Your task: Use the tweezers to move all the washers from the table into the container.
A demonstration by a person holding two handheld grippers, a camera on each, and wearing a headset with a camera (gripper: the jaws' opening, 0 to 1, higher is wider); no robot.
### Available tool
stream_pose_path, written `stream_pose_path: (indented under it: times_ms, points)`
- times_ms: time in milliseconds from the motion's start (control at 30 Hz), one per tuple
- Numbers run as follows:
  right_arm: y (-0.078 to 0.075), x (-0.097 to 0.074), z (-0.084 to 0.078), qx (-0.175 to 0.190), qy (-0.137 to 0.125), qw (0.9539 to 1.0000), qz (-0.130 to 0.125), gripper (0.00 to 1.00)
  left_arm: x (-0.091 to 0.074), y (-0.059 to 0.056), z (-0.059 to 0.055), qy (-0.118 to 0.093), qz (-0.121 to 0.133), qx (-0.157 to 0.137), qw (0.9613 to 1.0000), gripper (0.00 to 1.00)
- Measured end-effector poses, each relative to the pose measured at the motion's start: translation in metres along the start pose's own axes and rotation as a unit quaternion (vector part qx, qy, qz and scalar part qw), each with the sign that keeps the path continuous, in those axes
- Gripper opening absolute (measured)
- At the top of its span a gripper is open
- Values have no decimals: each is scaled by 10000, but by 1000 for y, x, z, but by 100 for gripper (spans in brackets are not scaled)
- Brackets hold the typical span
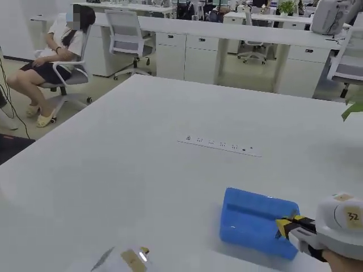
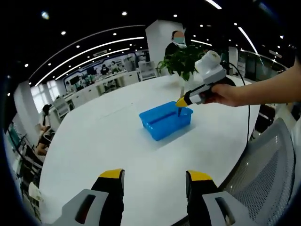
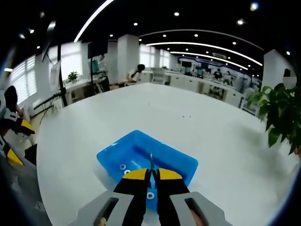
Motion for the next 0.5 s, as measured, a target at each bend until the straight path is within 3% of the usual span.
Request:
stream_pose_path:
  times_ms: [100, 267, 333, 433, 500]
  points:
    - [0, -9, 8, 52, -116, 9999, 40, 3, 2, -3, 13, -14, -241, 149, 9996, 46]
    - [10, -24, 21, -116, -307, 9992, 215, 3, 2, -7, 37, -237, -492, 294, 9981, 39]
    - [18, -32, 29, -200, -412, 9983, 374, 3, 1, -8, 47, -361, -576, 292, 9973, 35]
    - [38, -42, 33, -148, -442, 9943, 963, 3, 0, -10, 61, -536, -733, 289, 9954, 32]
    - [45, -45, 34, -95, -496, 9927, 1098, 3, 0, -10, 65, -597, -772, 398, 9944, 28]
Point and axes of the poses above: the centre of the closed fingertips' face, and the gripper's own axes: x roughly forward along the fingers, y roughly to its left, z roughly out of its top, the point moved 3 cm from there along -x, roughly backward along the fingers, and after that the axes turned 1 degree about -y, right-handed, at the moved point
